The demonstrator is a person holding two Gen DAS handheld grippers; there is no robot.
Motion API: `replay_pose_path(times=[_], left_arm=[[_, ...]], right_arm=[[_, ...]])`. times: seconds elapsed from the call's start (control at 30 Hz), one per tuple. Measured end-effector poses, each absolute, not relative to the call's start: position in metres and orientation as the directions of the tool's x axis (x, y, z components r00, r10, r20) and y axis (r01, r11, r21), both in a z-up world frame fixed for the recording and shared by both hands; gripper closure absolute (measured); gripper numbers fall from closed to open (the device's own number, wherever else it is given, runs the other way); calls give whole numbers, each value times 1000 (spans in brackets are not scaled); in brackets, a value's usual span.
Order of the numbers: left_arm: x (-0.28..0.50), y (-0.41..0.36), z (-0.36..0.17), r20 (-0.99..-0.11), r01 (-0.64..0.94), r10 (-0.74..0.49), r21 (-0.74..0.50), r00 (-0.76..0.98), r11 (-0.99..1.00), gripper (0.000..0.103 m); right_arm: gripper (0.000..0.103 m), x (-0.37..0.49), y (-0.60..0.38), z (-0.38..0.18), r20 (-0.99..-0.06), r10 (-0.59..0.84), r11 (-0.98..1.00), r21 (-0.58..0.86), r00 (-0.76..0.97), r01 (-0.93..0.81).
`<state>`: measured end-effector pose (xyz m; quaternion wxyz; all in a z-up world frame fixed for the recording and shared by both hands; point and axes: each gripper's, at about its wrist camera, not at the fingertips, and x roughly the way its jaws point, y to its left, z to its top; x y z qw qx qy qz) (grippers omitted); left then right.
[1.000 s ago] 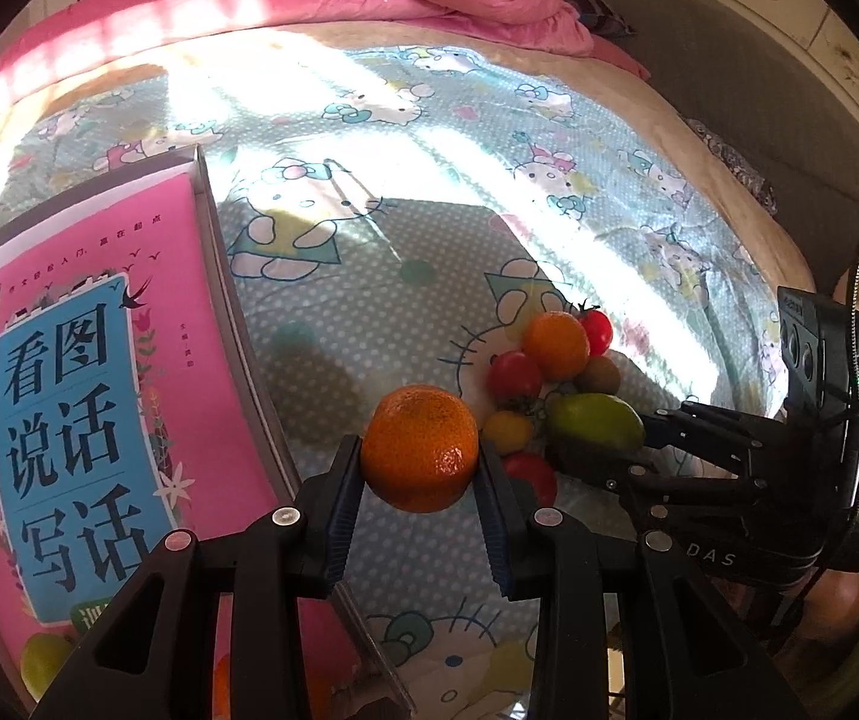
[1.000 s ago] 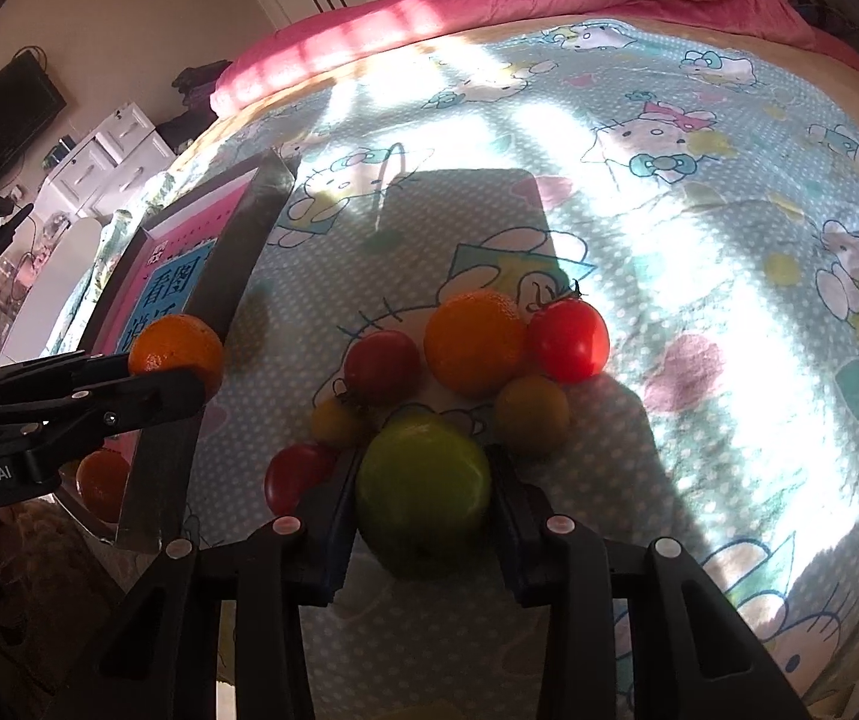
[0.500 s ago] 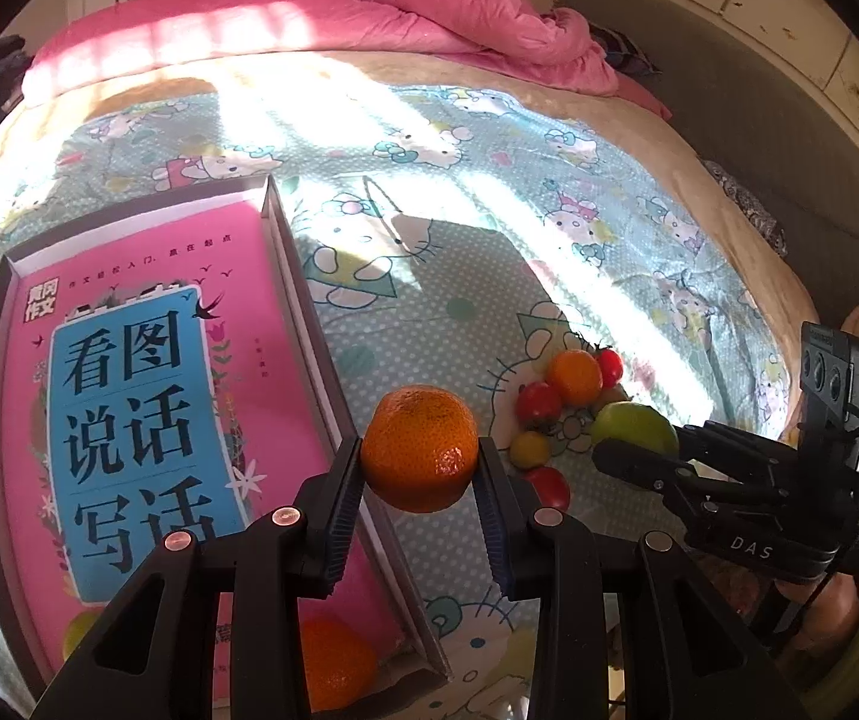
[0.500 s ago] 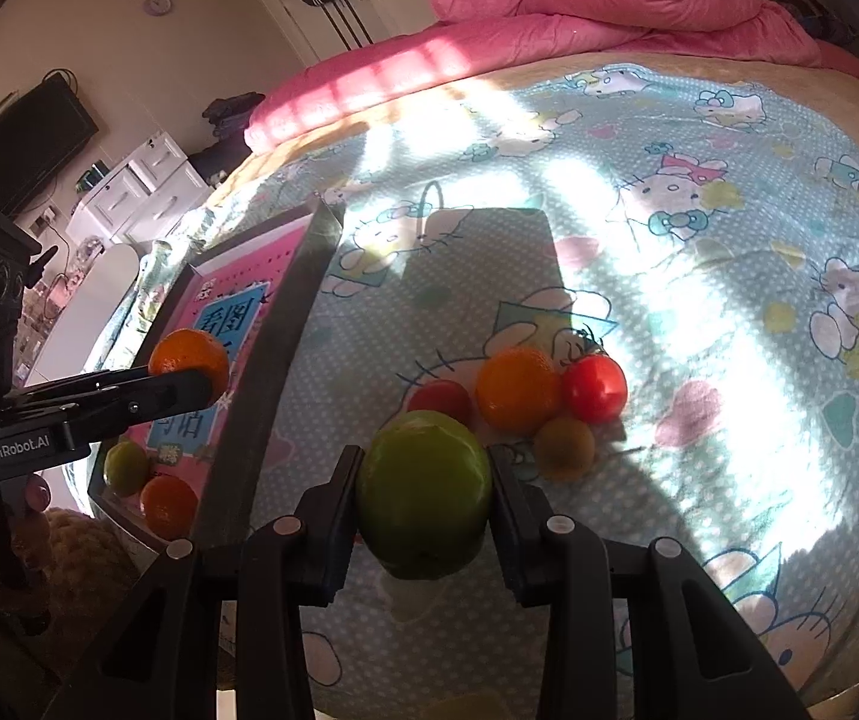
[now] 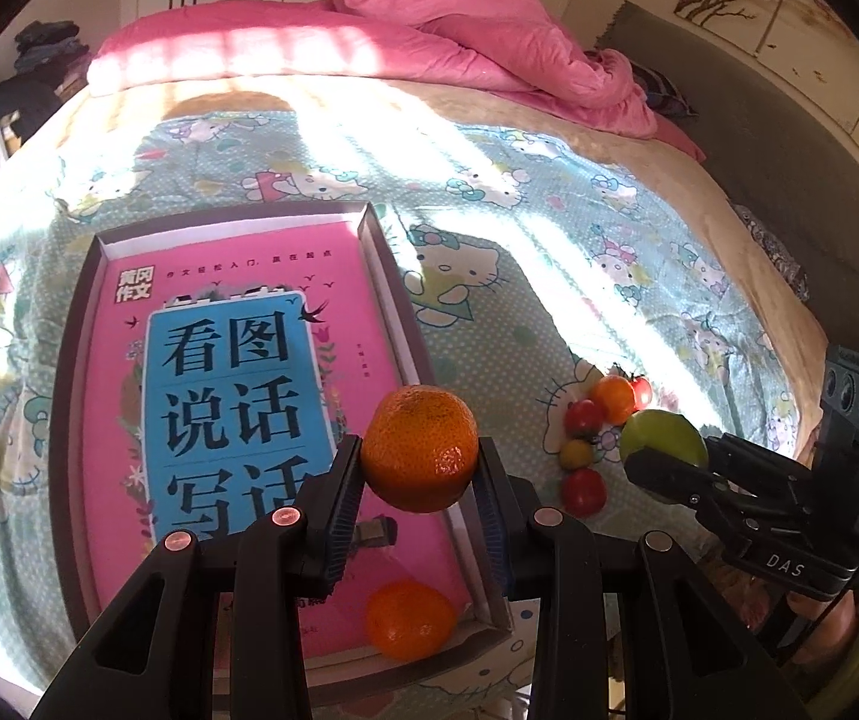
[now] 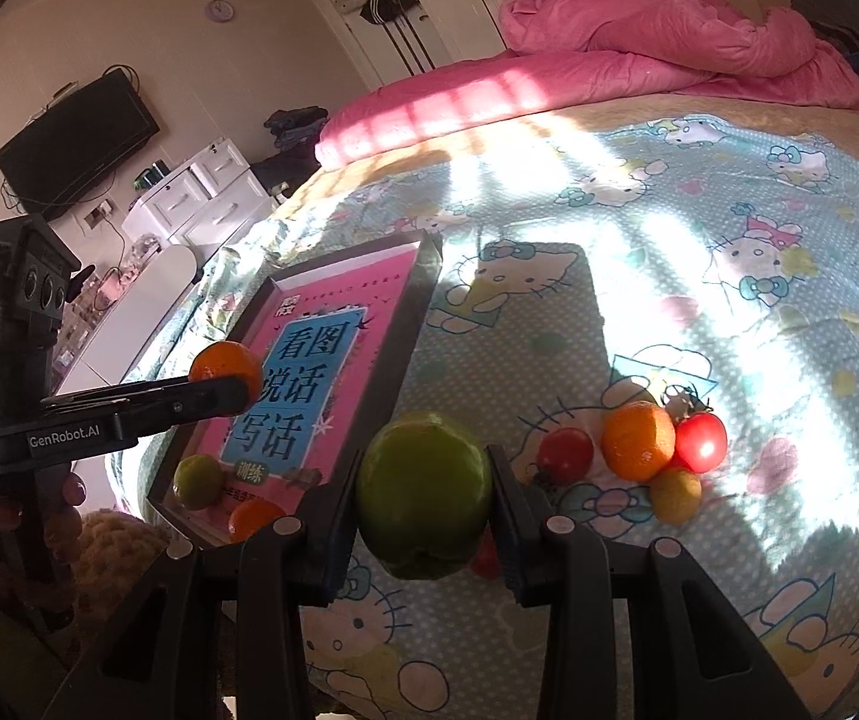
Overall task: Organize fruits
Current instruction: 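Carry the orange and green mango over the book tray with both tools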
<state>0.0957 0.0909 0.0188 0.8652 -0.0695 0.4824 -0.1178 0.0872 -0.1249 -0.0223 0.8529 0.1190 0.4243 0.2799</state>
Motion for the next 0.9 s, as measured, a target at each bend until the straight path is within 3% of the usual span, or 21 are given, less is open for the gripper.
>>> replay_pose_path(times=[0.9], left_arm=[[68,164,35,-811,-11,-156,-197,564,980,65]], right_arm=[[63,70,-60,-7,-634,636,752,380,441,-539]])
